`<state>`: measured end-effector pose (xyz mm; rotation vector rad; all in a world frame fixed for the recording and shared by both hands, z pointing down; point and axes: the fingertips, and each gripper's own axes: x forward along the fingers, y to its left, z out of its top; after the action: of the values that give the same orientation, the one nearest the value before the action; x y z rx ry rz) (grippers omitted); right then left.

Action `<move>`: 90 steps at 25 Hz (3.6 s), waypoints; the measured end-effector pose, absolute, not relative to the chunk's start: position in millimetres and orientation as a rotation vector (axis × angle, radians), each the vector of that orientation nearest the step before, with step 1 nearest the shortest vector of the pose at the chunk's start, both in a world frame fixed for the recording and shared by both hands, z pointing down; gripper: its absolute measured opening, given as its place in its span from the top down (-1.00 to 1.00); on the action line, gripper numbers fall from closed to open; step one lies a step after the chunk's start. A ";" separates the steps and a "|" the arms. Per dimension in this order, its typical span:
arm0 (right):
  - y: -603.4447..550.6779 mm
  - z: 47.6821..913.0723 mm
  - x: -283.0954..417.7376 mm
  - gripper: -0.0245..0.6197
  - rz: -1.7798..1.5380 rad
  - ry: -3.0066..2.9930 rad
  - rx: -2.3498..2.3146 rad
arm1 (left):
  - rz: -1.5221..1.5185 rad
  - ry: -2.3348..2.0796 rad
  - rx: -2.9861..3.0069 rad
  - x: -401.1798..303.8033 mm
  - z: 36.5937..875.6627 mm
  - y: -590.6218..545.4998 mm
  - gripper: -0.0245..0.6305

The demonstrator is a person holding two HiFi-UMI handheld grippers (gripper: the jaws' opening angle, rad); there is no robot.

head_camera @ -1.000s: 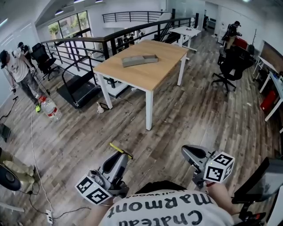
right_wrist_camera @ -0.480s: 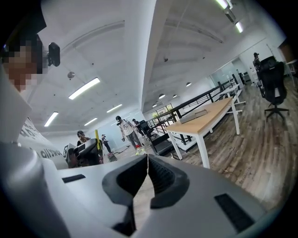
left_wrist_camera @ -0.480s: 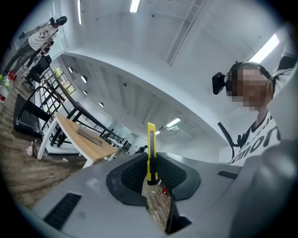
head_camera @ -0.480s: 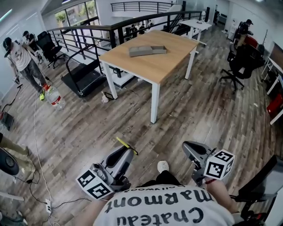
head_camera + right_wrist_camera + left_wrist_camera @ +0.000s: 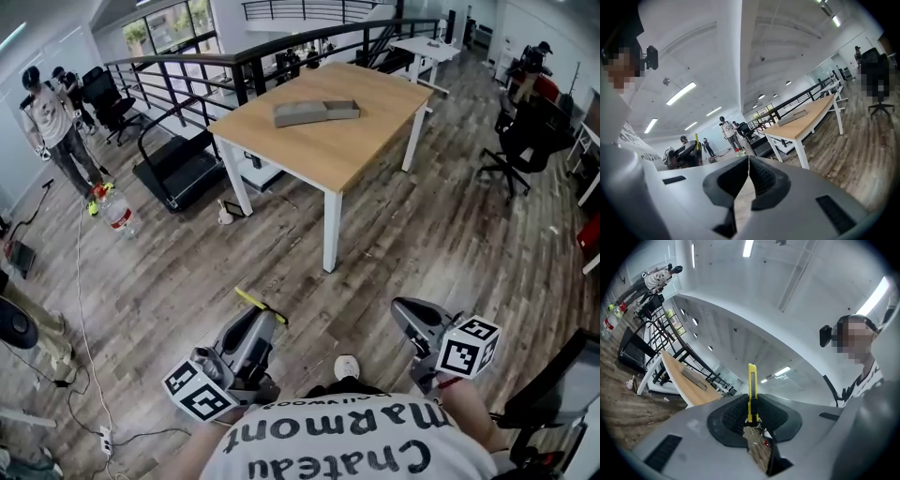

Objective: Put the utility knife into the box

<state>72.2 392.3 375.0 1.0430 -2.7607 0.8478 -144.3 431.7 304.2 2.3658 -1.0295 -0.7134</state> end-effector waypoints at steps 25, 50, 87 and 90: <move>197.9 385.1 120.1 0.89 0.861 -2.728 0.919 | -0.747 -1.113 2.293 -90.9 313.7 242.4 0.74; 143.0 407.2 124.2 0.89 0.945 -2.723 0.866 | -0.674 -1.158 2.270 -80.8 326.8 183.9 0.74; -130.9 367.2 48.8 0.89 0.886 -2.677 1.136 | -0.696 -1.023 2.268 -186.8 309.5 -129.1 0.74; -149.9 371.2 34.8 0.89 0.909 -2.689 1.132 | -0.698 -1.027 2.253 -200.0 313.7 -143.7 0.74</move>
<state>34.8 -149.9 371.2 1.1322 -2.6889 0.9086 -200.0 -143.7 313.7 2.2530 -1.0273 -0.6982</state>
